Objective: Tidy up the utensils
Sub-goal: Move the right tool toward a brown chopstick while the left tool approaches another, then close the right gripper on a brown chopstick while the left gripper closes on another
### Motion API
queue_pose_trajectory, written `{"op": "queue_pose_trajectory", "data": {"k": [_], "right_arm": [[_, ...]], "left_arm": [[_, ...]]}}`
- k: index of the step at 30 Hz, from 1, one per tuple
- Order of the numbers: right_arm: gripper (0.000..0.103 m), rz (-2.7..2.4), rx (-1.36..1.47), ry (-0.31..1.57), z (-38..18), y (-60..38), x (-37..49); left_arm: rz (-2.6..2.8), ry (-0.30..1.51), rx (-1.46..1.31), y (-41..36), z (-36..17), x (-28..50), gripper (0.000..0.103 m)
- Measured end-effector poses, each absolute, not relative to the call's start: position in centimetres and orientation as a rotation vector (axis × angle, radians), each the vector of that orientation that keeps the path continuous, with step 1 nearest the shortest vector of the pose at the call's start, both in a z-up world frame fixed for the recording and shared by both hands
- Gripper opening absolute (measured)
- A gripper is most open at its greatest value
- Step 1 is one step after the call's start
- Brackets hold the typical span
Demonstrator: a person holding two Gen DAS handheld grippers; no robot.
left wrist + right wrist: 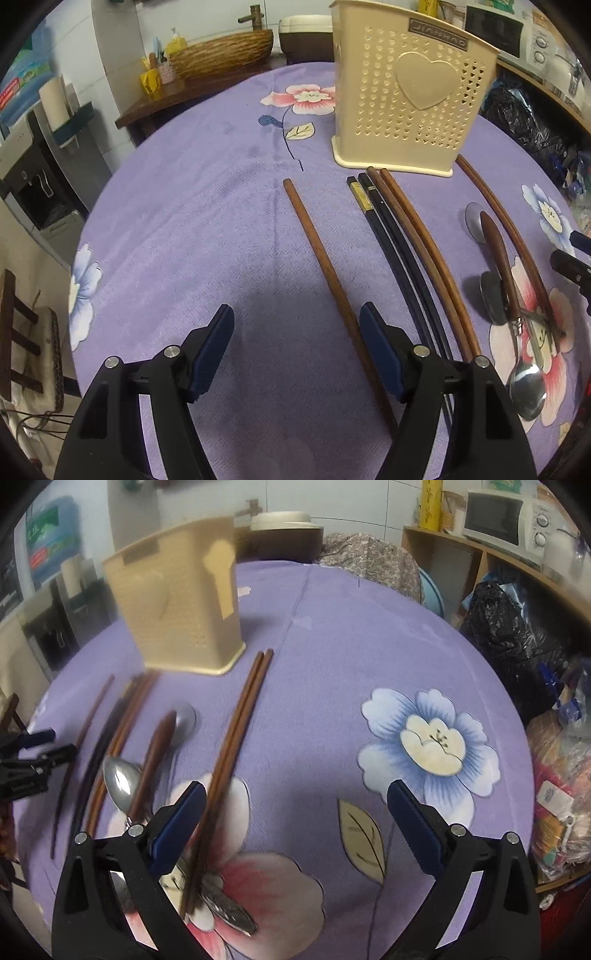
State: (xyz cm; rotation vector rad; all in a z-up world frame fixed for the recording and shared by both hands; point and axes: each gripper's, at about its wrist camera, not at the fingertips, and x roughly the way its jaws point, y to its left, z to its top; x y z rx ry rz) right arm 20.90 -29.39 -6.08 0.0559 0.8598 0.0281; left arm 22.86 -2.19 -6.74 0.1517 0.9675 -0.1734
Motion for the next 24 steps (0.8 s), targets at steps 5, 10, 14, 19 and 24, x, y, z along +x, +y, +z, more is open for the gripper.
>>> {"op": "queue_pose_trajectory", "data": {"k": [5, 10, 14, 19, 24], "right_arm": [[0.086, 0.052, 0.110, 0.921, -7.0, -29.3, 25.0], [0.084, 0.018, 0.075, 0.949, -7.8, -29.1, 27.0], [0.084, -0.018, 0.014, 0.965, -7.8, -29.4, 27.8], [0.075, -0.002, -0.038, 0.989, -8.3, -28.4, 29.1], [0.073, 0.007, 0.025, 0.941, -8.0, -27.7, 31.0]], "left_arm": [[-0.173, 0.979, 0.155, -2.6, -7.0, 23.9, 0.071], [-0.175, 0.979, 0.142, -2.3, -7.1, 23.7, 0.071], [-0.174, 0.984, 0.134, -1.9, -7.0, 23.9, 0.071], [-0.162, 0.989, 0.139, -2.1, -7.0, 24.7, 0.071], [-0.135, 1.007, 0.116, -2.0, -6.9, 26.3, 0.071]]}}
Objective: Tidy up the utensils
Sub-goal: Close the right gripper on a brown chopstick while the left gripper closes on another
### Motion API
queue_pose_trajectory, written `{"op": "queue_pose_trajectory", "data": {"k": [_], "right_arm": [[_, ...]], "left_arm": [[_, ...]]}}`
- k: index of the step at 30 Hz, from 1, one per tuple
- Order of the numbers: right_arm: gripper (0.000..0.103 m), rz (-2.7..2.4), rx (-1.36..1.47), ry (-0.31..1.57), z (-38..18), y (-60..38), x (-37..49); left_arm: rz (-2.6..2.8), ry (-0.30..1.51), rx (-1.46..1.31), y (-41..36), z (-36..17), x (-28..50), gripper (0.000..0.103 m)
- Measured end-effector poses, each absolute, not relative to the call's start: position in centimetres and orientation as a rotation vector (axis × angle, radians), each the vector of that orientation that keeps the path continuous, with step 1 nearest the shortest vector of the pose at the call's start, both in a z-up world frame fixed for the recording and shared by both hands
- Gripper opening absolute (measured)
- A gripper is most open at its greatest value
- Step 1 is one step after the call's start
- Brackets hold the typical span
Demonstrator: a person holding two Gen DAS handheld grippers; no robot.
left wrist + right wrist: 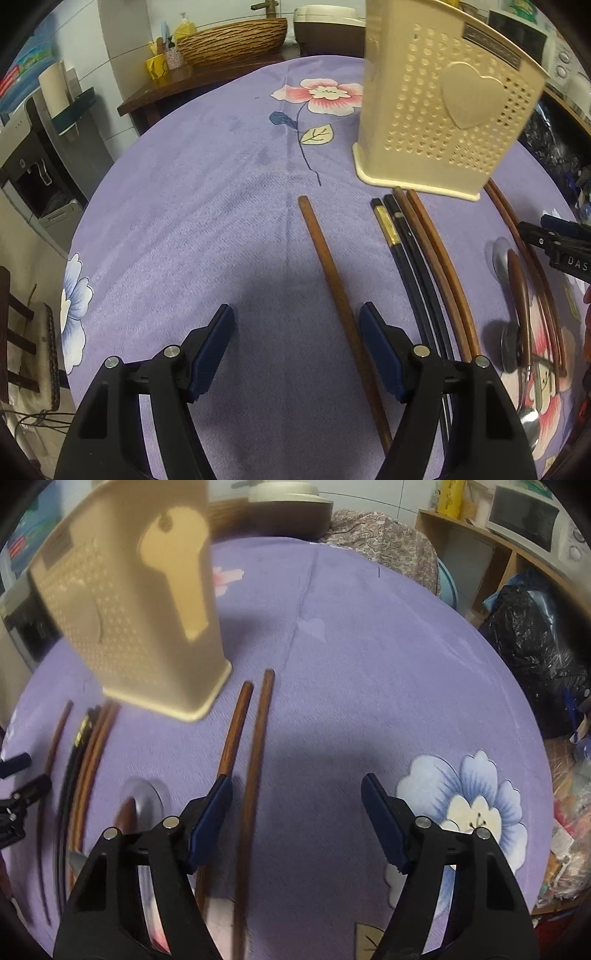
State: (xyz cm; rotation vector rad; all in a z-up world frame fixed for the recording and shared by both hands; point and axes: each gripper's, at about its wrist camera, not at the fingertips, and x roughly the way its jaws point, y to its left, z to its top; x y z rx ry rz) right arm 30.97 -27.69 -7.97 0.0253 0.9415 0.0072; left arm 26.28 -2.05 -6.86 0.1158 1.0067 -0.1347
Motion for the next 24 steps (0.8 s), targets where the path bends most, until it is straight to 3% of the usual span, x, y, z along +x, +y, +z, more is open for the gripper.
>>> {"op": "queue_pose_trajectory", "data": {"k": [4, 7, 24], "right_arm": [[0.073, 0.031, 0.099, 0.967, -8.2, -27.4, 32.4], [0.065, 0.035, 0.101, 0.964, -8.4, -27.1, 33.3], [0.014, 0.043, 0.120, 0.935, -9.3, -25.9, 36.6]], "left_arm": [[-0.121, 1.013, 0.077, -2.4, -6.7, 27.3, 0.069], [-0.105, 1.008, 0.083, -3.2, -6.8, 27.7, 0.067], [-0.092, 0.989, 0.071, -4.6, -6.4, 29.8, 0.023]]}}
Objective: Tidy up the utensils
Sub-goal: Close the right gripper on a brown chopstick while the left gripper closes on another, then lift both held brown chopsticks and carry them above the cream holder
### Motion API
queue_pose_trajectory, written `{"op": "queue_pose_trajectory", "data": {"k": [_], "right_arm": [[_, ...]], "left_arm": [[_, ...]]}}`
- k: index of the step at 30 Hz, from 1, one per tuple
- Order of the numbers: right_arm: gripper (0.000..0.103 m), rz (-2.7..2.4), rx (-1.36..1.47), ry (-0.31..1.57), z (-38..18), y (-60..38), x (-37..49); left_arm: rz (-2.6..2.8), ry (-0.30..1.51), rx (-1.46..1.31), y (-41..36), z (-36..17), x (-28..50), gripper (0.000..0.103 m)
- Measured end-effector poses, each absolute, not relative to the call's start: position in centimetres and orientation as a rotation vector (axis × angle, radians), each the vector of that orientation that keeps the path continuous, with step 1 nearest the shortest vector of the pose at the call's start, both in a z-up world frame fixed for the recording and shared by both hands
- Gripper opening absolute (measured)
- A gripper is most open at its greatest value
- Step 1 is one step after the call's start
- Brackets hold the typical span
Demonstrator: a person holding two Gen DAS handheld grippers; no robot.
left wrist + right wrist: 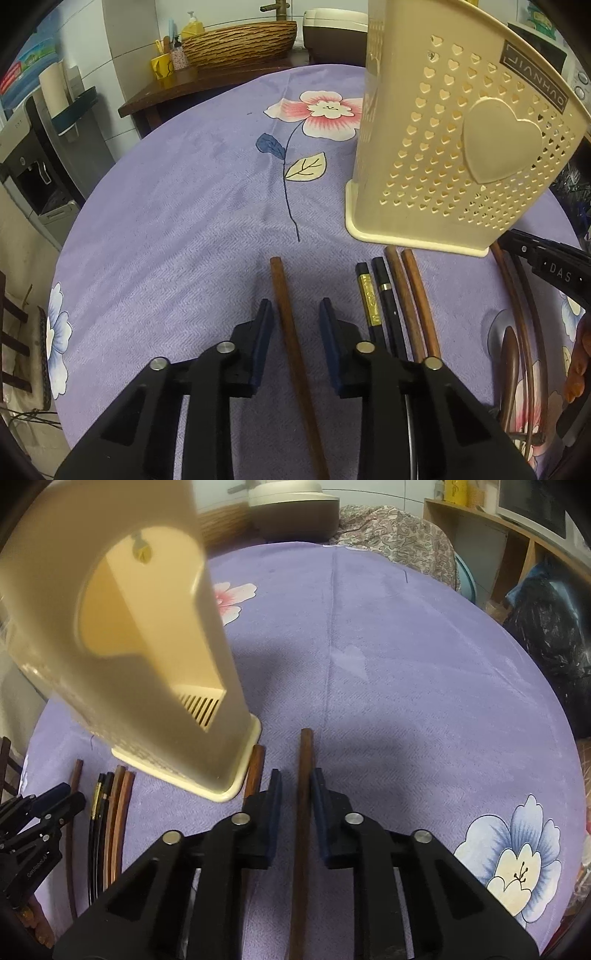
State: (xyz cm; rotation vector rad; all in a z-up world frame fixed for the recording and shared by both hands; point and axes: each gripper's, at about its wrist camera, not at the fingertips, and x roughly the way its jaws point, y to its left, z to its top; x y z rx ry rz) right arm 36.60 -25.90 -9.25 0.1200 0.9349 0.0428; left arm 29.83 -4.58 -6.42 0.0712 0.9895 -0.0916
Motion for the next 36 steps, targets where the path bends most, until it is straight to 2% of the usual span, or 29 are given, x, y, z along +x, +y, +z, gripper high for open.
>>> {"op": "queue_pose_trajectory", "data": {"k": [5, 18, 32, 36], "right_arm": [[0.009, 0.051, 0.147, 0.931, -9.5, -26.4, 36.7], [0.008, 0.085, 0.189, 0.846, -9.2, -26.9, 35.3], [0.008, 0.177, 0.194, 0.544, 3.3, -31.0, 28.1], [0.008, 0.156, 0.168, 0.499, 5.5, -31.5, 26.8]], "left_arm": [[-0.087, 0.988, 0.055, -4.3, -6.4, 29.8, 0.011], [-0.123, 0.956, 0.015, -4.0, -5.7, 29.7, 0.010], [-0.182, 0.612, -0.086, 0.8, 7.8, 24.5, 0.009], [-0.163, 0.562, -0.088, 0.9, 9.3, 24.0, 0.009]]}}
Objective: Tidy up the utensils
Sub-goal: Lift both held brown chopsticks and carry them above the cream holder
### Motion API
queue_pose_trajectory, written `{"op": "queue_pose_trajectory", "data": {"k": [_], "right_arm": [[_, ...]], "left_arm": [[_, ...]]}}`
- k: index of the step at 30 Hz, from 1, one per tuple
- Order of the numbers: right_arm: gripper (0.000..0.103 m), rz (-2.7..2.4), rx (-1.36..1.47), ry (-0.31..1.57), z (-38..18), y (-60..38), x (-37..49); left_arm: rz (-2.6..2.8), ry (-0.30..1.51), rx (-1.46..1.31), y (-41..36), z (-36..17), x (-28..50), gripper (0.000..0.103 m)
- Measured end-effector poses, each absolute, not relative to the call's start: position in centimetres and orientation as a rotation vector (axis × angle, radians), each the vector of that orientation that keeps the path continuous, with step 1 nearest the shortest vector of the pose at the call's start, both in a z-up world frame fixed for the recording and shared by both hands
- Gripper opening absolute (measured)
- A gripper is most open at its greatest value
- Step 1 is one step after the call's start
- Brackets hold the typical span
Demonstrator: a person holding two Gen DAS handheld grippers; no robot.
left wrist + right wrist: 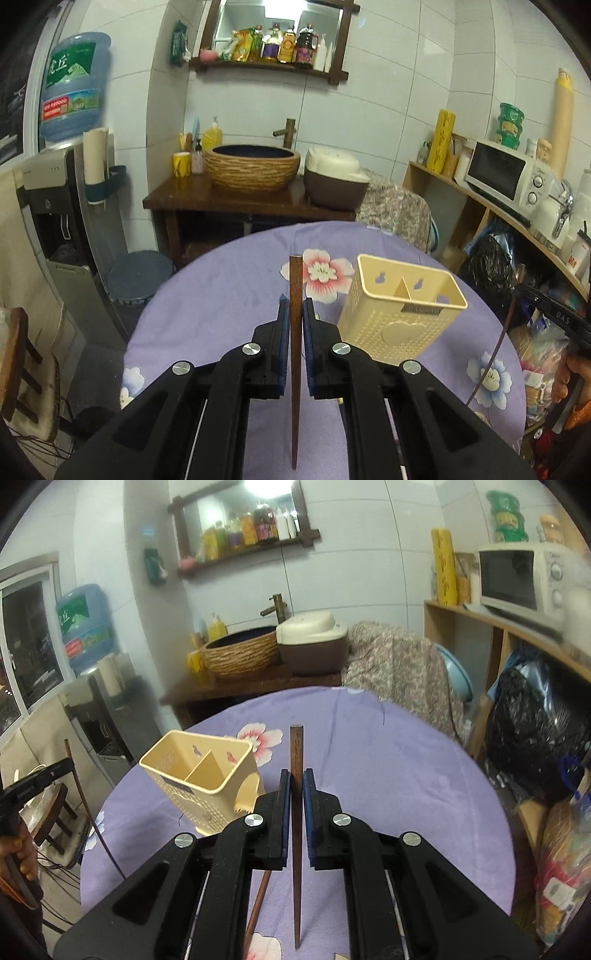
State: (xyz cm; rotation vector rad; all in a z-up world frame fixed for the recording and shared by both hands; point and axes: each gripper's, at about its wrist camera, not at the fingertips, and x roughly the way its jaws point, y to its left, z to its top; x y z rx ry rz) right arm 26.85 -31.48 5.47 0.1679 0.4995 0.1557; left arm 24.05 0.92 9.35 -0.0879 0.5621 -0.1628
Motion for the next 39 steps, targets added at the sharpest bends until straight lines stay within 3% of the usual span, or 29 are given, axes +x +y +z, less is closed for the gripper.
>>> {"op": "queue_pose_trajectory", "data": {"k": [10, 16, 28, 32, 39], "right_arm": [[0.008, 0.153, 0.144, 0.496, 6.4, -31.2, 26.5], [0.008, 0.149, 0.138, 0.456, 8.3, -31.3, 26.3], [0.008, 0.178, 0.068, 0.230, 24.1, -27.8, 27.0], [0.008, 0.208, 0.089, 0.222, 24.6, -26.5, 27.5], [0.008, 0.229, 0.110, 0.346, 18.1, -25.0, 30.3]], "left_arm": [[-0.156, 0.549, -0.087, 1.3, 9.6, 24.6, 0.009], [-0.156, 0.500, -0.098, 2.3, 12.7, 24.6, 0.009], [-0.207, 0.280, -0.117, -1.3, 26.6, 26.4, 0.009], [-0.225, 0.263, -0.104, -3.5, 26.2, 26.8, 0.009], [-0.241, 0.348, -0.093, -5.7, 19.5, 28.6, 0.009]]}}
